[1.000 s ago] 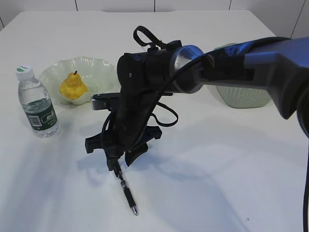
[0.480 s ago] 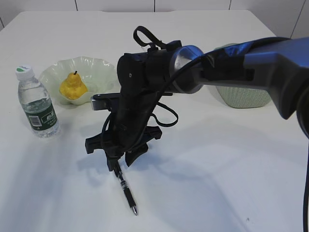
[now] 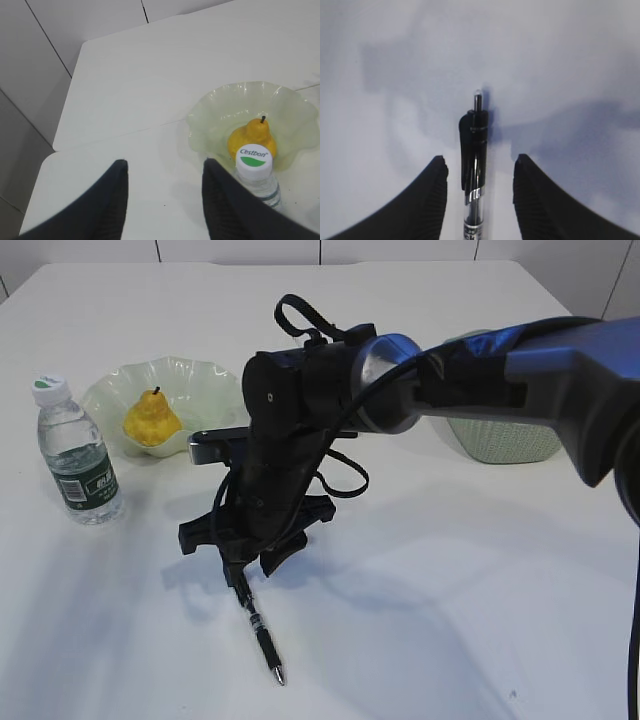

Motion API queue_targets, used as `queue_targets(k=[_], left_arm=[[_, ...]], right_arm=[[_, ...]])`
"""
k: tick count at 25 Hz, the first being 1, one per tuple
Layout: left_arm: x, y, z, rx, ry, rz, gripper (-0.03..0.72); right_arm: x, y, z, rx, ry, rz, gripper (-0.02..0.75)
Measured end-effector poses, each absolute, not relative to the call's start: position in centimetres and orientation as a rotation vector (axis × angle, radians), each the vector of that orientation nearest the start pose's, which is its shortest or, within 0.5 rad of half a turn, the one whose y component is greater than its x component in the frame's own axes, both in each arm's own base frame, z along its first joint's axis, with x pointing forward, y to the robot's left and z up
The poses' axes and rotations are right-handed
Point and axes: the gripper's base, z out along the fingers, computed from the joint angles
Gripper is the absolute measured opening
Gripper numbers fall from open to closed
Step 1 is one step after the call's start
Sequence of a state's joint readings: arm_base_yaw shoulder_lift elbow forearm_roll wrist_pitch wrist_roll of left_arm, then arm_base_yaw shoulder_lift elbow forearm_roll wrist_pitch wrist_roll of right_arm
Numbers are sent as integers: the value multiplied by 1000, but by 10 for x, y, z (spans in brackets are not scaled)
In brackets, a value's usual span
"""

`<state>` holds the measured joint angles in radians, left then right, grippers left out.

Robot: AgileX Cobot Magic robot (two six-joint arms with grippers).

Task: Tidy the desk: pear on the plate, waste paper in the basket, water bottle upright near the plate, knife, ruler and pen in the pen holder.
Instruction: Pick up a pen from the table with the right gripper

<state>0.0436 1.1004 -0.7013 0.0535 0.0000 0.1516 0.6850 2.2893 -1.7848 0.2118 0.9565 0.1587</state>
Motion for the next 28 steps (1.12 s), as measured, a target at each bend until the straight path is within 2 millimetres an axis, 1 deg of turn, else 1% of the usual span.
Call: queue_targets(k=[28], left_arm=[[238,10,308,152,1880,170,341]], right_arm=[[358,313,142,-647,2898,398,330]])
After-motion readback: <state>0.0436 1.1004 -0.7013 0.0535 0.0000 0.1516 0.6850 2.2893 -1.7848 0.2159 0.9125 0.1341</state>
